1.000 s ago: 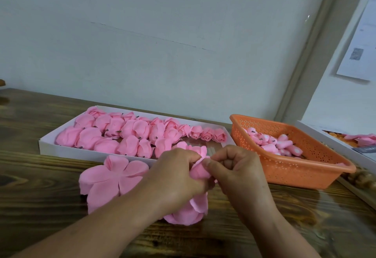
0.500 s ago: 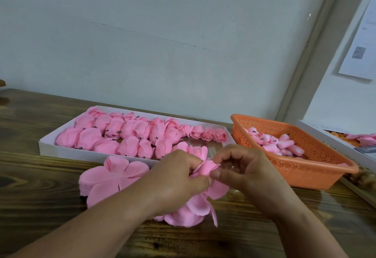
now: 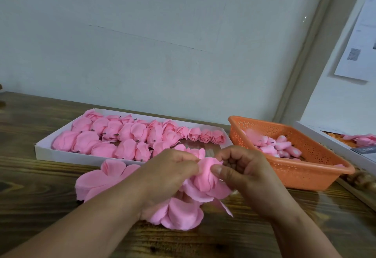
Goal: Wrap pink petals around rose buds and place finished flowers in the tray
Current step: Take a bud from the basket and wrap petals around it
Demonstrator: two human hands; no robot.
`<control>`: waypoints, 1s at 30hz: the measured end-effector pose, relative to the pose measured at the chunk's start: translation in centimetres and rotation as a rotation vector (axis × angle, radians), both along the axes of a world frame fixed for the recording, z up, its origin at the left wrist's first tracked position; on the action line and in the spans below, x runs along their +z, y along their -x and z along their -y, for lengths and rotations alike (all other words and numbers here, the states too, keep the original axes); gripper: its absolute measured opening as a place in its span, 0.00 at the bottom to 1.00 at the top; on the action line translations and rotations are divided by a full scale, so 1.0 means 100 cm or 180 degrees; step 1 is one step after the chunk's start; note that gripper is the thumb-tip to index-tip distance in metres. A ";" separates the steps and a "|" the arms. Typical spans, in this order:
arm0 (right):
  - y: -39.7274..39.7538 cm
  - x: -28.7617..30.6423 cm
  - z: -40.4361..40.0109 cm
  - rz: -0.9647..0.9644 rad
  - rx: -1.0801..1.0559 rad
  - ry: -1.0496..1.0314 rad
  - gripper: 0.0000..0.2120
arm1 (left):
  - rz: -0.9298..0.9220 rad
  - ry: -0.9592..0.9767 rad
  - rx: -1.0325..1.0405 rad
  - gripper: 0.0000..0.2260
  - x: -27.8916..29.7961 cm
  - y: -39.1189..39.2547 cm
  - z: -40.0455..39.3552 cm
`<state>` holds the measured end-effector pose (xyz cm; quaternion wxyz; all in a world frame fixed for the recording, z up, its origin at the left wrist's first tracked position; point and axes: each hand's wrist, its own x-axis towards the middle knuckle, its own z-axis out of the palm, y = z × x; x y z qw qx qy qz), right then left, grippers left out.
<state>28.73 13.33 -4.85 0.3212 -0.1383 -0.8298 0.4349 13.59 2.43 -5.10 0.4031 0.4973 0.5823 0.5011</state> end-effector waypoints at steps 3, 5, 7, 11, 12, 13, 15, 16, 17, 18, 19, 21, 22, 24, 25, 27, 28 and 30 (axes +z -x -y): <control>-0.001 0.000 0.001 0.0046 0.0153 -0.0013 0.01 | 0.0034 0.0033 0.0127 0.12 -0.001 0.000 -0.001; -0.002 0.000 0.001 0.0069 0.0218 -0.0061 0.04 | 0.0042 0.0067 0.0120 0.11 -0.002 0.000 -0.002; -0.002 0.000 0.001 0.0061 0.0299 -0.0076 0.04 | 0.0039 0.0093 0.0098 0.09 -0.002 0.000 -0.002; 0.001 -0.002 0.002 0.0073 0.0514 -0.0041 0.04 | 0.0106 0.0062 0.0111 0.12 -0.002 0.000 -0.002; 0.002 -0.002 0.002 0.0080 0.0523 -0.0057 0.05 | 0.0072 0.0049 0.0137 0.12 -0.002 0.000 -0.002; 0.002 -0.003 0.001 0.0069 0.0524 -0.0066 0.05 | 0.0012 0.0031 0.0162 0.12 -0.002 -0.001 -0.001; 0.002 -0.002 0.001 0.0035 0.0504 -0.0066 0.07 | -0.0077 -0.0038 0.0194 0.12 -0.002 -0.002 -0.001; 0.002 -0.002 0.001 0.0043 0.0486 -0.0085 0.07 | -0.0122 -0.0089 0.0204 0.11 -0.002 -0.002 0.000; 0.002 -0.002 0.002 0.0072 0.0463 -0.0123 0.06 | -0.0211 -0.0138 0.0225 0.10 -0.002 -0.002 0.000; 0.002 -0.003 0.002 0.0103 0.0441 -0.0164 0.06 | -0.0338 -0.0179 0.0263 0.09 -0.003 -0.002 0.000; 0.002 -0.003 0.002 0.0119 0.0420 -0.0191 0.05 | -0.0481 -0.0216 0.0306 0.09 -0.003 -0.002 0.000; 0.003 -0.004 0.003 0.0095 0.0396 -0.0224 0.05 | -0.0654 -0.0287 0.0422 0.07 -0.005 -0.002 -0.001; 0.003 -0.004 0.004 0.0073 0.0389 -0.0249 0.04 | -0.0696 -0.0319 0.0488 0.07 -0.005 -0.002 -0.001; 0.003 -0.004 0.005 0.0035 0.0379 -0.0295 0.03 | -0.0837 -0.0361 0.0578 0.08 -0.005 -0.002 -0.001; 0.003 -0.003 0.006 0.0021 0.0372 -0.0319 0.03 | -0.0900 -0.0372 0.0587 0.08 -0.005 -0.002 -0.001; 0.003 -0.003 0.005 0.0009 0.0314 -0.0370 0.03 | -0.0830 -0.0372 0.0553 0.08 -0.005 -0.003 -0.001; 0.002 -0.002 0.005 -0.0001 0.0265 -0.0379 0.03 | -0.0704 -0.0363 0.0518 0.08 -0.004 -0.004 0.000; 0.001 -0.002 0.003 0.0002 0.0193 -0.0391 0.03 | -0.0479 -0.0313 0.0425 0.09 -0.002 -0.005 0.001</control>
